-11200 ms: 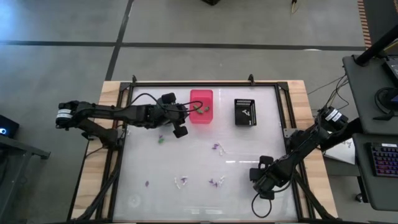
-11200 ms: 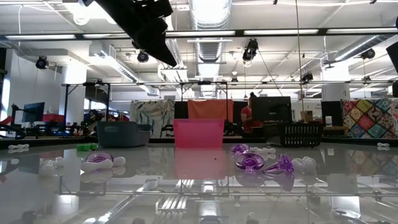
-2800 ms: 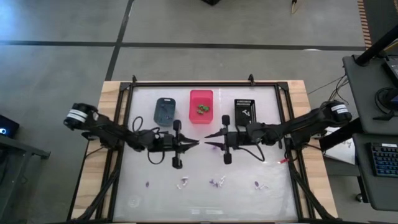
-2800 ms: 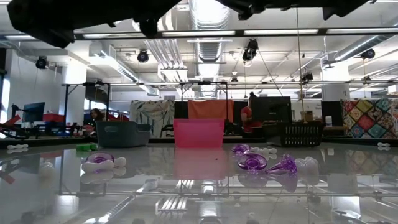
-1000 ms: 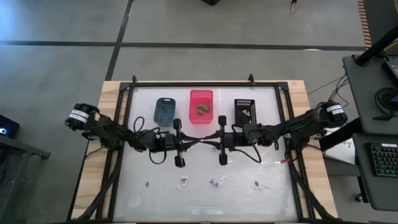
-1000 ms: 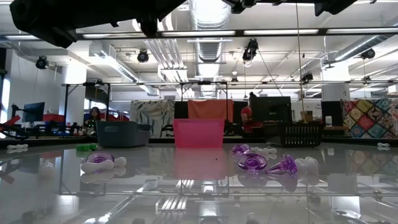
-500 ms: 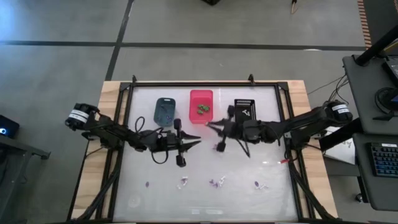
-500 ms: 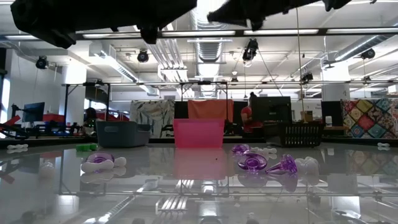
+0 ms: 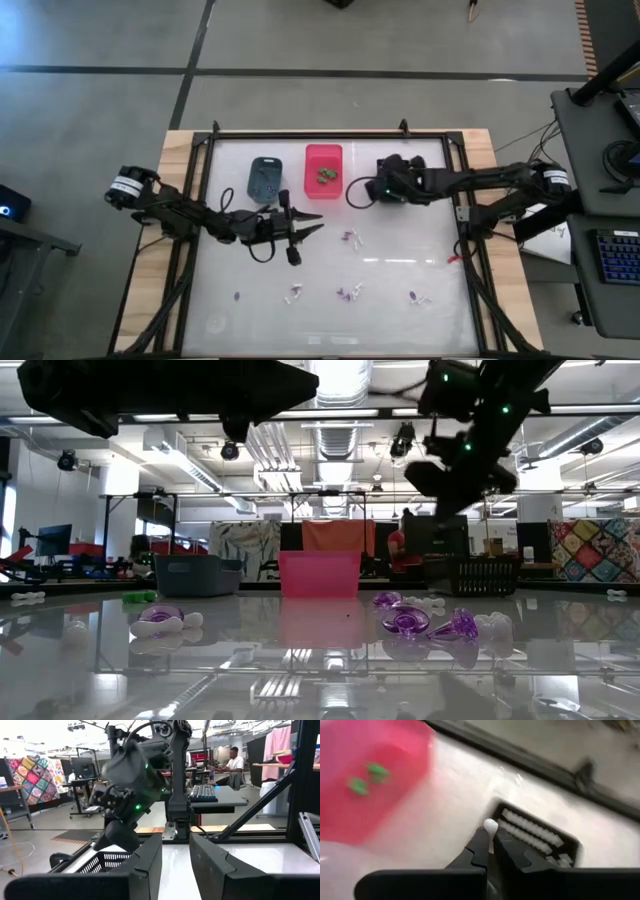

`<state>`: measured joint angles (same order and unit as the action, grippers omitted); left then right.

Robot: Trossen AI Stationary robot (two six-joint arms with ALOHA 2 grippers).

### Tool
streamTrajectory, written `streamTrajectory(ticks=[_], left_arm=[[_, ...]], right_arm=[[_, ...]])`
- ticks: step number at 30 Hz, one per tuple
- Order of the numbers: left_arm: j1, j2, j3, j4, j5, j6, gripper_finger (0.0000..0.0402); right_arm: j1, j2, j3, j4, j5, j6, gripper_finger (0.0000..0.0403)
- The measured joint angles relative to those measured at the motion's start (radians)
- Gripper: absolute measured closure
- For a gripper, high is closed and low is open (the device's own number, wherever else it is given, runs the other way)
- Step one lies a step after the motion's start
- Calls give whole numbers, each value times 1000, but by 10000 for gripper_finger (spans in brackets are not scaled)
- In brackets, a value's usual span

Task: Sort Halloween decoration
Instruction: Put the white bone toy into the black bin, then put the purple witch hat toy into the blue bin

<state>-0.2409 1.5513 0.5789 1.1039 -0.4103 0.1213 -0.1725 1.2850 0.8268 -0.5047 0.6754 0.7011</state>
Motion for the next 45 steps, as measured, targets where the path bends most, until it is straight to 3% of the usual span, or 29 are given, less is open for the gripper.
streamTrajectory(ticks=[7, 19, 26, 30, 35, 38, 42, 45], left_arm=[[3, 0, 0, -3, -3, 0, 320], [4, -1, 0, -15, -3, 0, 320], [4, -1, 0, -35, -3, 0, 320], [4, -1, 14, -130, -2, -6, 320], [5, 12, 84, -366, 1, -10, 323], [8, 55, 119, -434, 39, 6, 323], [25, 139, 144, -433, 161, 24, 323], [48, 190, 164, -426, 192, 21, 323]], right_arm=[[-36, 7, 0, -84, -75, 76, 390], [-36, 7, 0, -83, -75, 77, 315], [-36, 7, 0, -82, -76, 74, 292], [-35, 6, 18, -86, -104, 55, 289], [-29, 5, 63, -86, -134, 2, 294], [-17, 5, 93, -85, -134, -26, 298], [0, 5, 122, -83, -132, -63, 297], [10, 5, 130, -83, -128, -72, 294]])
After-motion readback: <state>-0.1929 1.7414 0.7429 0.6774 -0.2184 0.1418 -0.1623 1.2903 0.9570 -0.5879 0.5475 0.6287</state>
